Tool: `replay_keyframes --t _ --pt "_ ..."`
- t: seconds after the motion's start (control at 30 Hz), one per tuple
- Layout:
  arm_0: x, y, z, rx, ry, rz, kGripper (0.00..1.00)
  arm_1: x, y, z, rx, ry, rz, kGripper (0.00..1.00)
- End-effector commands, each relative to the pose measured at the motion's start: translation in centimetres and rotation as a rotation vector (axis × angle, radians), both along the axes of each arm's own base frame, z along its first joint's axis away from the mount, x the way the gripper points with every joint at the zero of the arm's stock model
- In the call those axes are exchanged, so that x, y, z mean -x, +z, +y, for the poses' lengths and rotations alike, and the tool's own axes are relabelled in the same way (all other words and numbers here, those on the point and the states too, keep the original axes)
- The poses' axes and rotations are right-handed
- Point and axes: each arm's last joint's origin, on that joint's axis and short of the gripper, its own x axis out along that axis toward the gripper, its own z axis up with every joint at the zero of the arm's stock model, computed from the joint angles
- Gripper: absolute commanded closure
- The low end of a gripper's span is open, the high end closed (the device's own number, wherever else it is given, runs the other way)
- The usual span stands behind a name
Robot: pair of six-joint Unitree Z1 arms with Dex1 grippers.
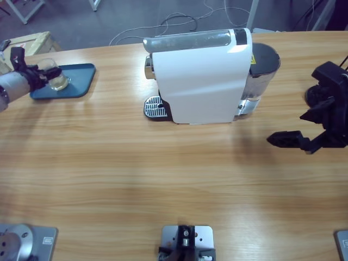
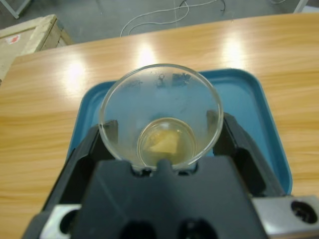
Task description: Pour coffee
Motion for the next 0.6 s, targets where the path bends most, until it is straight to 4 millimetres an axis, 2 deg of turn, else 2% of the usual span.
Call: replay_keyframes --t 0.03,0.3,0.33,0.43,0.6 --pt "-0.13 -1.42 0.21 0.017 -0.002 0.068 0.296 -0.09 -0.22 0.46 0.016 0.019 0.01 0.0" --pt "-0.09 -1.42 0.11 0.018 -0.005 0.088 0.299 -0.09 -0.26 0.46 0.019 0.019 0.013 0.0" --pt "-0.09 -1.41 0.11 0.017 -0.005 0.088 0.274 -0.1 -0.27 0.47 0.019 0.019 0.013 0.0" --pt "0.05 -1.45 -0.03 0.013 -0.012 0.089 0.026 -0.2 -0.2 0.56 0.018 0.019 0.012 0.0" --pt "0.64 -1.58 -0.53 0.006 -0.034 0.086 0.009 -0.23 -0.14 0.59 0.017 0.019 0.011 0.0"
